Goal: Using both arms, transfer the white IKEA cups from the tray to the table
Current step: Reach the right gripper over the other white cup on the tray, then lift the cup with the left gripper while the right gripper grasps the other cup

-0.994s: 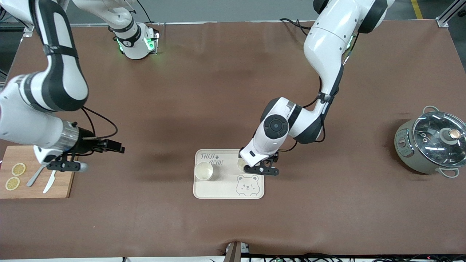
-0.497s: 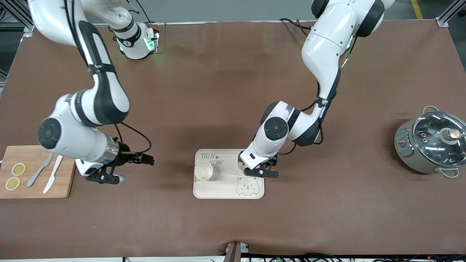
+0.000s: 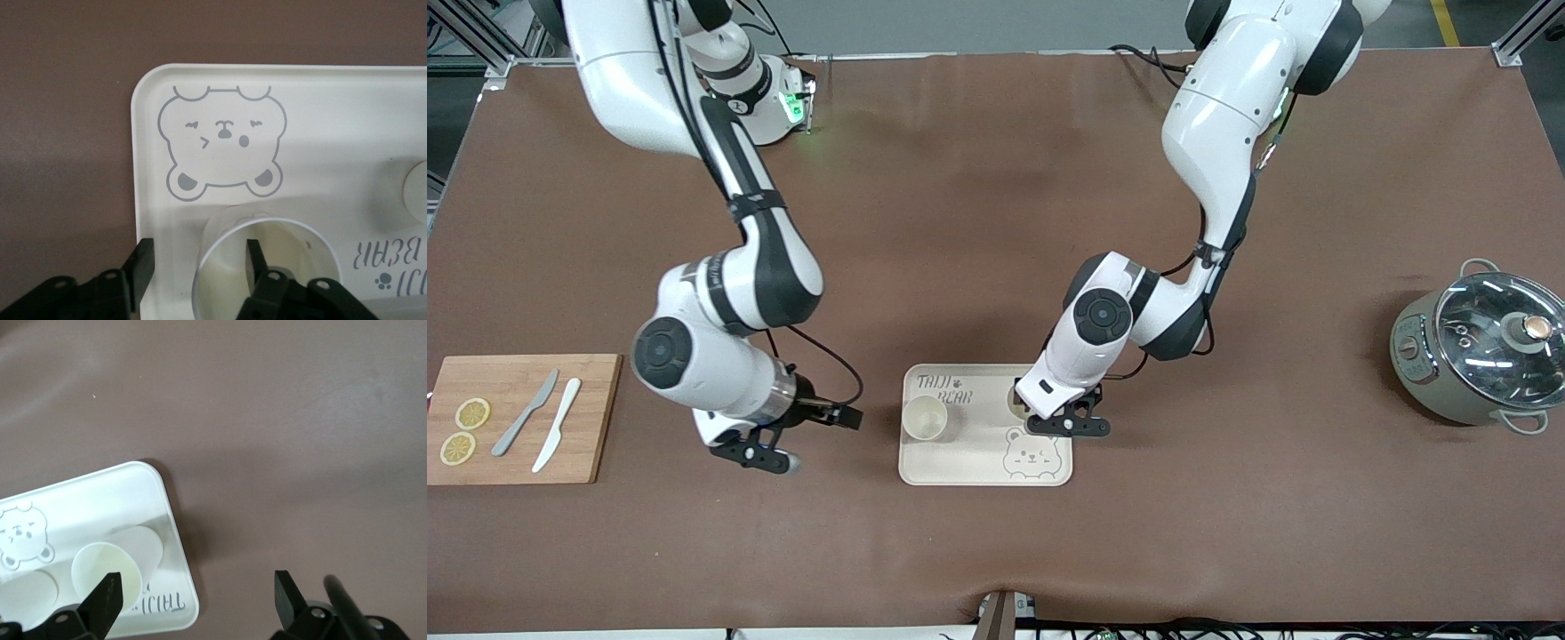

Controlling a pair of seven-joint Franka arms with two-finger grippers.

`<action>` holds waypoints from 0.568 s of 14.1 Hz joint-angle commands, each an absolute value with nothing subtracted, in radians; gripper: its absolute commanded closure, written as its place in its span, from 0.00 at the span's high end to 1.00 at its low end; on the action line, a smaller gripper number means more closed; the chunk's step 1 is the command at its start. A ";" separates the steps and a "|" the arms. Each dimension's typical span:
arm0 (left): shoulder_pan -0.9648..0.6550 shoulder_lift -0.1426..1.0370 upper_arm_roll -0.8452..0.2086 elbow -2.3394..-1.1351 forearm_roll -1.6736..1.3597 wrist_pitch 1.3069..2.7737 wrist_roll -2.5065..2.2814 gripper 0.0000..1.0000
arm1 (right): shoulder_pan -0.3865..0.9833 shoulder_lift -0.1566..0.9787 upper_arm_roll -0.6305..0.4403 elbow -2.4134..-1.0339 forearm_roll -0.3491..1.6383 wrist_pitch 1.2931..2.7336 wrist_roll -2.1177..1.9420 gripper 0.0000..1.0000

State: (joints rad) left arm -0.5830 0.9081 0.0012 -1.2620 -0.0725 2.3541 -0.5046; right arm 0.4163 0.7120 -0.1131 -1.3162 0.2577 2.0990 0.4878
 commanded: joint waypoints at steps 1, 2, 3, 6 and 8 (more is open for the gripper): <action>-0.589 0.914 0.011 -1.252 -0.086 2.364 -0.515 0.00 | 0.460 0.770 -0.124 -1.262 0.212 2.120 0.574 1.00; -0.588 0.914 0.011 -1.252 -0.086 2.364 -0.517 0.00 | 0.472 0.782 -0.126 -1.261 0.210 2.132 0.589 1.00; -0.588 0.913 0.011 -1.252 -0.086 2.364 -0.517 0.00 | 0.483 0.794 -0.127 -1.261 0.210 2.150 0.603 1.00; -0.584 0.900 0.006 -1.256 -0.083 2.364 -0.525 0.00 | 0.514 0.834 -0.126 -1.258 0.192 2.197 0.646 1.00; -0.574 0.849 0.005 -1.285 -0.080 2.338 -0.516 0.00 | 0.531 0.848 -0.126 -1.258 0.192 2.207 0.655 1.00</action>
State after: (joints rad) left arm -0.5811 0.9054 0.0021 -1.2589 -0.0725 2.3573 -0.5103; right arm 0.5099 0.8168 -0.1152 -1.2959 0.2093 2.2064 0.6207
